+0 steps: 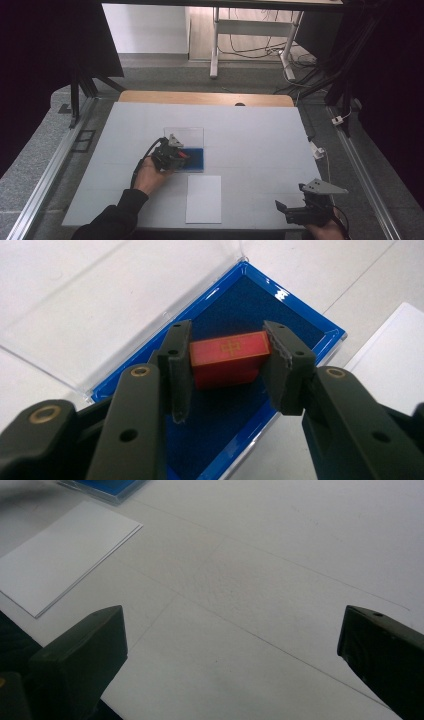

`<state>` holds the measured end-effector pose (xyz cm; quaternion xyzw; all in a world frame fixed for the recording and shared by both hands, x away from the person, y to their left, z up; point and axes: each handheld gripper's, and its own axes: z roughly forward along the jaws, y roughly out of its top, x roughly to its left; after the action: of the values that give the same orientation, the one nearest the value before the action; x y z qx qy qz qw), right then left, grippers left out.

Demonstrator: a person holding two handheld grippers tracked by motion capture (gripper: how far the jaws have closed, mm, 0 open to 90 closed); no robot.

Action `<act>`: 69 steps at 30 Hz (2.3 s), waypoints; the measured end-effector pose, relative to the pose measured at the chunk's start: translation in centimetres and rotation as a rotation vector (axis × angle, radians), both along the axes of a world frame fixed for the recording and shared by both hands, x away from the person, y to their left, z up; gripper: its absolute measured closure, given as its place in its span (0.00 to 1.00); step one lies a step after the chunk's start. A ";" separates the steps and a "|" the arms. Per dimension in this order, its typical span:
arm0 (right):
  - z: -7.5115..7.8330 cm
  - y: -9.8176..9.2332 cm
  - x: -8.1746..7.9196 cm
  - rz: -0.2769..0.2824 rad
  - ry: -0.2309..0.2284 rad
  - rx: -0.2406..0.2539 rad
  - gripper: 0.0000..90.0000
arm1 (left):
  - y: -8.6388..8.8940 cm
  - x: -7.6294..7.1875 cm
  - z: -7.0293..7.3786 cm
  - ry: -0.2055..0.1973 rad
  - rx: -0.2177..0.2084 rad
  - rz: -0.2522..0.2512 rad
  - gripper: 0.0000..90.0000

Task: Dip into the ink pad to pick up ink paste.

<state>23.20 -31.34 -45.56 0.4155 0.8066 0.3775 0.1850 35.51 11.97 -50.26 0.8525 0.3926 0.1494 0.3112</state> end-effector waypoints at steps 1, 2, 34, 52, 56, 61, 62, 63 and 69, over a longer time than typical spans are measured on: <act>0.0 0.0 0.0 -0.001 0.000 -0.002 0.00 | 0.0 0.0 0.0 0.002 0.001 0.004 0.65; 0.0 0.0 0.0 0.000 0.002 -0.007 0.00 | 0.0 -0.1 0.0 0.001 -0.001 0.007 0.65; 0.0 0.1 0.0 0.004 0.001 -0.009 0.00 | 0.3 0.2 -0.1 0.025 -0.028 0.015 0.65; 0.0 0.1 -0.1 0.009 -0.001 -0.010 0.00 | 0.6 0.5 0.3 0.041 -0.059 0.000 0.64; 0.0 0.1 -0.1 0.011 -0.002 -0.011 0.00 | 0.5 0.3 0.9 0.015 -0.063 -0.009 0.64; 0.0 0.1 -0.1 0.011 -0.002 -0.010 0.00 | 0.4 -0.1 1.3 0.007 -0.056 -0.014 0.64; 0.0 0.1 -0.1 0.010 -0.002 -0.010 0.00 | 0.5 -0.1 1.4 0.007 -0.057 -0.012 0.64; 0.0 0.1 -0.1 0.011 -0.002 -0.010 0.00 | 0.5 -0.1 1.4 0.008 -0.058 -0.012 0.64; 0.0 0.1 -0.1 0.011 -0.001 -0.010 0.00 | 0.9 -0.4 2.0 0.008 -0.081 -0.003 0.64</act>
<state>23.11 -31.29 -45.53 0.4101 0.8107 0.3744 0.1856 35.08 12.85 -48.22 0.8403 0.3983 0.1298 0.3441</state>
